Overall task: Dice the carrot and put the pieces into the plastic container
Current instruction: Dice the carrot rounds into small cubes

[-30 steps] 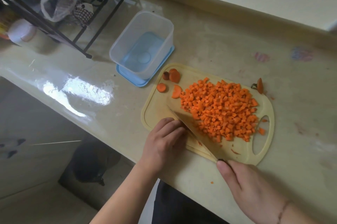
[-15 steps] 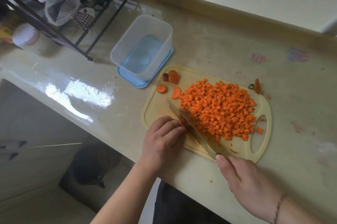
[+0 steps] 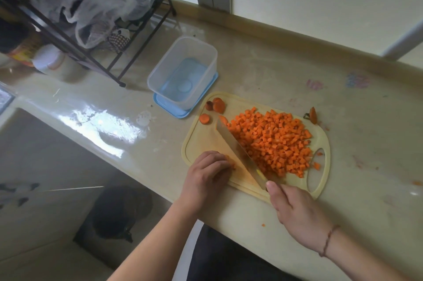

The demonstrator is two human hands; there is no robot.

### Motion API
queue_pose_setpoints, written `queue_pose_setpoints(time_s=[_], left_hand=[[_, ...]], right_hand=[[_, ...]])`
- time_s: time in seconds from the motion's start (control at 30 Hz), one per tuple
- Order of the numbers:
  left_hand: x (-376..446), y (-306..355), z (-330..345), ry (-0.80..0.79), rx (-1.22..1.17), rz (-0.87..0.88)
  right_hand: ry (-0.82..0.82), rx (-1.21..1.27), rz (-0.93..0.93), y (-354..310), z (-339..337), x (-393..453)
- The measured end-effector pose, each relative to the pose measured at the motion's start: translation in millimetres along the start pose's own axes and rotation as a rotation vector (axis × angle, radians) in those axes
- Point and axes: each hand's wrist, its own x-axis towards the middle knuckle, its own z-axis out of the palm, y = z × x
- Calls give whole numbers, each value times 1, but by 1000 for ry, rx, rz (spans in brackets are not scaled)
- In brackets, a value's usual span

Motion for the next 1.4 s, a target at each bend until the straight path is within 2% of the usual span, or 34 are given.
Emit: queue_pose_setpoints(time_s=[0.33,0.57,0.73,0.93,1.17,1.3,1.4], left_hand=[[-2,-8,-4,-63,-72,34],[0,-6,-4,-40,-82,11],[-3,-15,-7,-138,-6,49],[9,-20,-11,-190,-23,130],[46,-10,10,-133,-89,5],[52,-14,1,-130,-35,147],[72,-34,-14,-86,97,197]], right_hand=[[7,-34,22,-16,17,-21],[32,-97,19,-17,29,-14],[16,-126,-1,-24,29,6],[57,-57,95,-10,10,-3],[113,161,208,-14,0,-18],[153,209,228,-14,-9,-27],[177,208,251,-13,-11,-31]])
